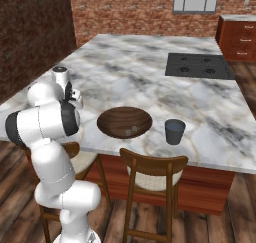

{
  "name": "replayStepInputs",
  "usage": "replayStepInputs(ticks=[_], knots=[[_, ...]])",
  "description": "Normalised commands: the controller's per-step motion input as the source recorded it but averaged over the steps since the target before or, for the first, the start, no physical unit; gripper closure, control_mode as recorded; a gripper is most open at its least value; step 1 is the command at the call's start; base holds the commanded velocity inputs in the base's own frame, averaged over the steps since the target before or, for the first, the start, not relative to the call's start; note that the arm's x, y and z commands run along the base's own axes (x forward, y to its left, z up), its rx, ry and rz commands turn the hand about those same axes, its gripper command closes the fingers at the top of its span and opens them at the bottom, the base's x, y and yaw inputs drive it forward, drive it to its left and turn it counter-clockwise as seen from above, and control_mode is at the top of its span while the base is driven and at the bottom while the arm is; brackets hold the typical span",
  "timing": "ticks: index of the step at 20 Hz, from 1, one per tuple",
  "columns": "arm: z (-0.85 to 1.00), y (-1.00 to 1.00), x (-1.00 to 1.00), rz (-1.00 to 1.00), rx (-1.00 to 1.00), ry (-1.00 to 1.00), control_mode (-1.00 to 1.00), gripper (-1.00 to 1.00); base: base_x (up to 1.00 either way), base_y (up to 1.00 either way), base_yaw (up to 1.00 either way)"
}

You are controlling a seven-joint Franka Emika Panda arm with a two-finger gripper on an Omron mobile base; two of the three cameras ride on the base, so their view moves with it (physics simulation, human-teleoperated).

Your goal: There are four ice cubes in the ice bowl. Place two ice cubes in each glass of water.

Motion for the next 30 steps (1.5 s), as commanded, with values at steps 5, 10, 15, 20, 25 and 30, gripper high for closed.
replayStepInputs(ticks=[5, 10, 15, 20, 25, 30], knots=[[0.34, -0.97, -0.61, -0.15, 0.03, -0.03, -1.0, -1.0, 0.0, 0.0, 0.0], [0.24, -1.0, -0.65, -0.15, -0.08, 0.0, -1.0, -1.0, 0.0, 0.0, 0.0], [0.3, -0.95, -0.28, -0.23, -0.1, 0.09, -1.0, -1.0, 0.0, 0.0, 0.0], [0.37, -0.74, 0.01, -0.2, -0.06, 0.21, -1.0, -1.0, 0.0, 0.0, 0.0], [0.25, -0.37, 0.24, -0.08, -0.06, 0.27, -1.0, -1.0, 0.0, 0.0, 0.0], [0.02, -0.23, 0.35, 0.0, -0.12, 0.18, -1.0, -1.0, 0.0, 0.0, 0.0]])
